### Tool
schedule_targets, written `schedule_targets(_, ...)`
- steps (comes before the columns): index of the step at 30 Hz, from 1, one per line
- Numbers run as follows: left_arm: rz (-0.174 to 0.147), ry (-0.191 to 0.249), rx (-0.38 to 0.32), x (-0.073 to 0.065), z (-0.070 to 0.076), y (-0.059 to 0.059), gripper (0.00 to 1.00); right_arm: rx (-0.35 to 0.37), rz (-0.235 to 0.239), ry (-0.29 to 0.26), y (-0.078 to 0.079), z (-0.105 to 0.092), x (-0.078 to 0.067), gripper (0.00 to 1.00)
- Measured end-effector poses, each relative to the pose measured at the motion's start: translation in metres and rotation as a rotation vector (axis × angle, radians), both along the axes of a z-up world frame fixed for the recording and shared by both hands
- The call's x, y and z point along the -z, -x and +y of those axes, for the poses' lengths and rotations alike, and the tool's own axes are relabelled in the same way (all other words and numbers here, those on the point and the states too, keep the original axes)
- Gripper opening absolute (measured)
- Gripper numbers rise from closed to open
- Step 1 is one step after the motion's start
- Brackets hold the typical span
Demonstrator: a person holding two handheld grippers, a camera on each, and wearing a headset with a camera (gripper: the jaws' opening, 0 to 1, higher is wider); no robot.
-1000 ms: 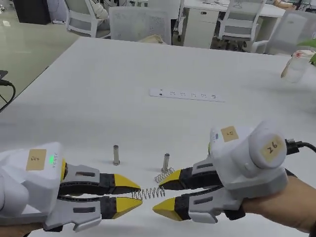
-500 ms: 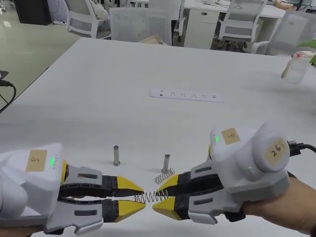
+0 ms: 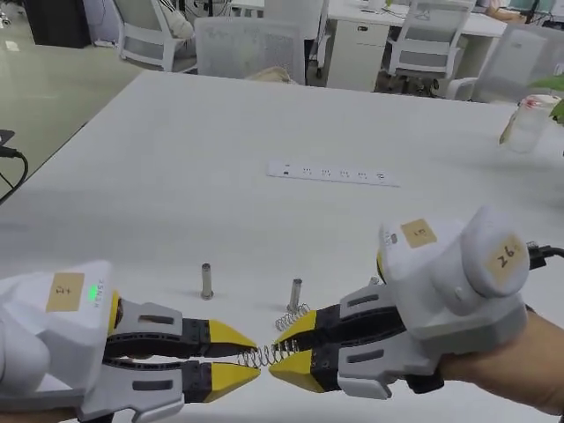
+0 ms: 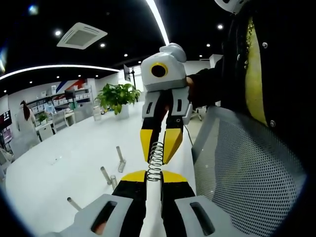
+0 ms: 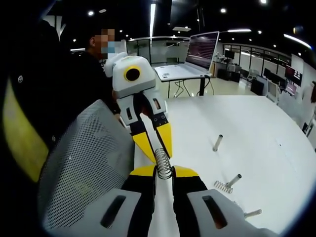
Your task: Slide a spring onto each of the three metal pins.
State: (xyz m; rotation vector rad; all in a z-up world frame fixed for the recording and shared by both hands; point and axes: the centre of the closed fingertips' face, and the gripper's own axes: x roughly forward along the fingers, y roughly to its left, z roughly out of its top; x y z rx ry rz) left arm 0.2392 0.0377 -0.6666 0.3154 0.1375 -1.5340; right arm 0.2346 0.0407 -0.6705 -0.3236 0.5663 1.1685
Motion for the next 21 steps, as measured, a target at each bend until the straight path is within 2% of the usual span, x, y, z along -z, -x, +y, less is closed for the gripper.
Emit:
schedule_targets(11, 0.002, 0.01, -0.013, -0.0001, 0.0007, -0.0023, 0.02, -0.027, -0.01, 0.029, -0.0015, 0.0051, -0.0075, 0.09)
schedule_targets(19, -0.003, 0.01, -0.008, 0.0003, -0.0014, -0.0017, 0.02, -0.093, -0.027, 0.139, -0.0013, 0.0061, -0.0095, 0.08)
schedule_targets(21, -0.004, 0.008, -0.007, 0.0006, -0.0017, -0.0017, 0.02, -0.104, -0.03, 0.15, -0.0012, 0.0082, -0.011, 0.08)
